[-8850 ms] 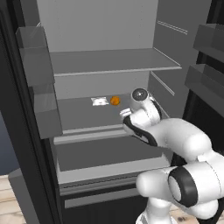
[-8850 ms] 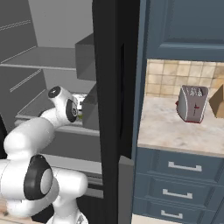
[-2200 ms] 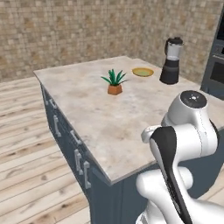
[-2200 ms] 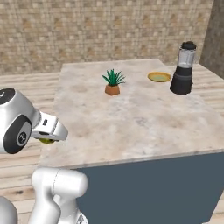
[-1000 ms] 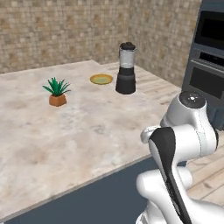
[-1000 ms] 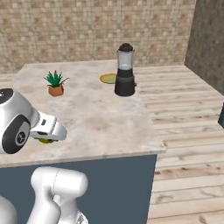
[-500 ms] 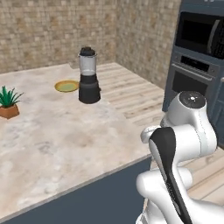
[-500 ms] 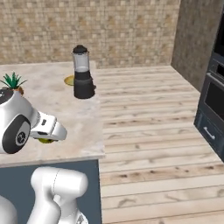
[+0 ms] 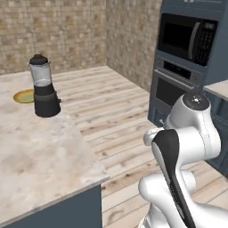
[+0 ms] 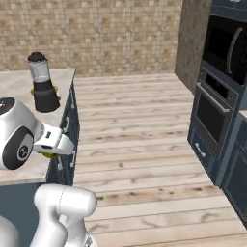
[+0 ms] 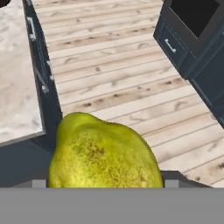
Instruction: Pick the pear and orange from the fridge and place them on the plate next to the blender to make a fruit smoothie.
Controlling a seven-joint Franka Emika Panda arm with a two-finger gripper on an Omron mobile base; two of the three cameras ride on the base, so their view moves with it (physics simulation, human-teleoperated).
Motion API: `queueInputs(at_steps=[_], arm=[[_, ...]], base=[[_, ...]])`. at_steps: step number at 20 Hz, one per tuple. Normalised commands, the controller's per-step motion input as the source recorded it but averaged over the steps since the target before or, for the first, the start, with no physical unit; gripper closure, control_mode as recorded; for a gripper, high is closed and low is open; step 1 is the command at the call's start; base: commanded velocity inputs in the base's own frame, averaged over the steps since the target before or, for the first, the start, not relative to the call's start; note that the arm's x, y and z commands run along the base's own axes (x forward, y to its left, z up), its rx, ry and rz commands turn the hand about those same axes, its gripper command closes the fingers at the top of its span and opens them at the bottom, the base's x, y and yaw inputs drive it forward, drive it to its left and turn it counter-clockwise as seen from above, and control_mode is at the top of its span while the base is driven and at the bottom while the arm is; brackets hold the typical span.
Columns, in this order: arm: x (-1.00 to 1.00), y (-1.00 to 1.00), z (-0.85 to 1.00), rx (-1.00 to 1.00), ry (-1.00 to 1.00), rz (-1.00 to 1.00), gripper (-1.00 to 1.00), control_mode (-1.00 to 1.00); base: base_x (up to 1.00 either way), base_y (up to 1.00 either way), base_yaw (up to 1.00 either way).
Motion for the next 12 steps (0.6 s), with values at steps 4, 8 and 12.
queueInputs(at_steps=[4,8,12], arm=[[0.0,0.0,0.0,0.0,0.0,0.0,1.0,1.0],[0.0,0.0,0.0,0.0,0.0,0.0,1.0,1.0],[0.0,0.0,0.0,0.0,0.0,0.0,1.0,1.0]], base=[[0.97,-0.97,0.23],[1.0,-0.68,0.41],[1.0,-0.77,0.4]])
